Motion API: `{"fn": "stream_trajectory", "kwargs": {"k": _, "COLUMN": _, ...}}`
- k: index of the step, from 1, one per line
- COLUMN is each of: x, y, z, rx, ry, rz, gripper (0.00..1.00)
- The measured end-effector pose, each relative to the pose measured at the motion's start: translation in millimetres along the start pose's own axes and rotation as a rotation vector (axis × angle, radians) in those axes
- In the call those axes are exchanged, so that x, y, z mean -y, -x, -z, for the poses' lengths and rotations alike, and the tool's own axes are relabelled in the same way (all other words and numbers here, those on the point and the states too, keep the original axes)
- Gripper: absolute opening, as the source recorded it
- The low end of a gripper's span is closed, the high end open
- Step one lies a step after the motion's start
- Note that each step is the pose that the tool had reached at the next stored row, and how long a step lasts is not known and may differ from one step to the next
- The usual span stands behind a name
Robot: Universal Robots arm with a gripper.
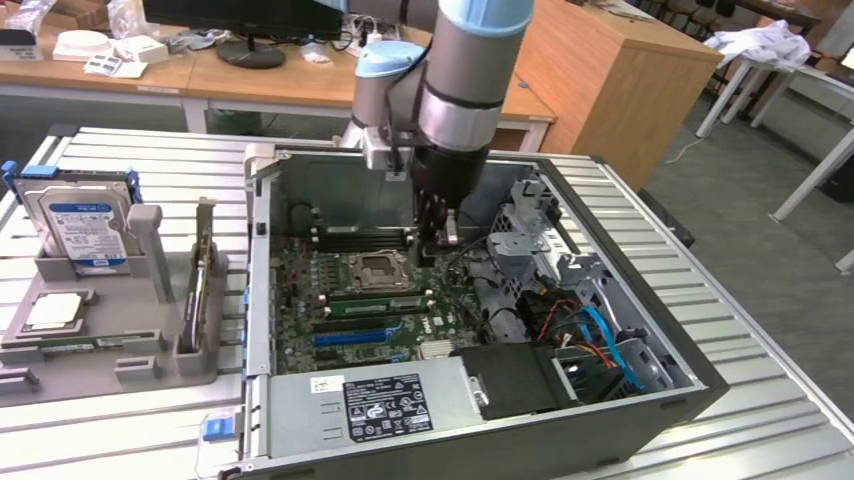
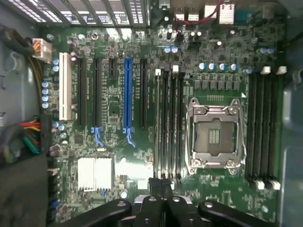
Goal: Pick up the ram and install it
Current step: 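Press down the ram until it locks into place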
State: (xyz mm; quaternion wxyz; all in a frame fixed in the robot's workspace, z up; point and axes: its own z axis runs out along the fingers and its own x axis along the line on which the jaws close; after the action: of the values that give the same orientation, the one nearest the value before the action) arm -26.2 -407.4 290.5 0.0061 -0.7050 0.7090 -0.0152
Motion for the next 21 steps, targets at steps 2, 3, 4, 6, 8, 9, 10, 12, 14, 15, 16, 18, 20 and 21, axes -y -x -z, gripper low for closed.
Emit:
{"fn": "stream_trajectory", "kwargs": {"k": 2, "x": 1.0, "y": -0.1, "z": 7.2, "rx": 0.0001, "ry": 0.0003, "rz": 0.000, "gripper": 0.11}}
{"fn": "stream_trajectory", "kwargs": {"k": 3, "x": 1.2, "y": -0.1, "z": 8.4, "rx": -0.0001, "ry": 0.0005, "rz": 0.000, "gripper": 0.11}}
{"fn": "stream_trajectory", "kwargs": {"k": 4, "x": 1.2, "y": -0.1, "z": 8.4, "rx": 0.0000, "ry": 0.0005, "rz": 0.000, "gripper": 0.11}}
{"fn": "stream_trajectory", "kwargs": {"k": 6, "x": 1.1, "y": -0.1, "z": 8.4, "rx": 0.0001, "ry": 0.0005, "rz": 0.000, "gripper": 0.11}}
{"fn": "stream_trajectory", "kwargs": {"k": 8, "x": 1.2, "y": -0.1, "z": 8.4, "rx": 0.0002, "ry": 0.0004, "rz": 0.000, "gripper": 0.11}}
{"fn": "stream_trajectory", "kwargs": {"k": 9, "x": 1.1, "y": -0.1, "z": 8.4, "rx": 0.0001, "ry": 0.0005, "rz": 0.000, "gripper": 0.11}}
{"fn": "stream_trajectory", "kwargs": {"k": 10, "x": 1.2, "y": -0.1, "z": 8.4, "rx": 0.0001, "ry": 0.0005, "rz": 0.000, "gripper": 0.11}}
{"fn": "stream_trajectory", "kwargs": {"k": 12, "x": 1.2, "y": -0.1, "z": 8.4, "rx": 0.0001, "ry": 0.0005, "rz": 0.000, "gripper": 0.11}}
{"fn": "stream_trajectory", "kwargs": {"k": 14, "x": 1.2, "y": -0.1, "z": 8.4, "rx": 0.0001, "ry": 0.0005, "rz": 0.000, "gripper": 0.11}}
{"fn": "stream_trajectory", "kwargs": {"k": 15, "x": 1.2, "y": -0.1, "z": 8.4, "rx": 0.0001, "ry": 0.0005, "rz": 0.000, "gripper": 0.11}}
{"fn": "stream_trajectory", "kwargs": {"k": 16, "x": 1.2, "y": -0.1, "z": 8.4, "rx": 0.0001, "ry": 0.0005, "rz": 0.000, "gripper": 0.11}}
{"fn": "stream_trajectory", "kwargs": {"k": 18, "x": 1.2, "y": -0.1, "z": 8.4, "rx": 0.0001, "ry": 0.0005, "rz": 0.000, "gripper": 0.11}}
{"fn": "stream_trajectory", "kwargs": {"k": 20, "x": 1.2, "y": -0.1, "z": 8.4, "rx": 0.0001, "ry": 0.0005, "rz": 0.000, "gripper": 0.11}}
{"fn": "stream_trajectory", "kwargs": {"k": 21, "x": 1.2, "y": -0.1, "z": 8.4, "rx": 0.0001, "ry": 0.0005, "rz": 0.000, "gripper": 0.11}}
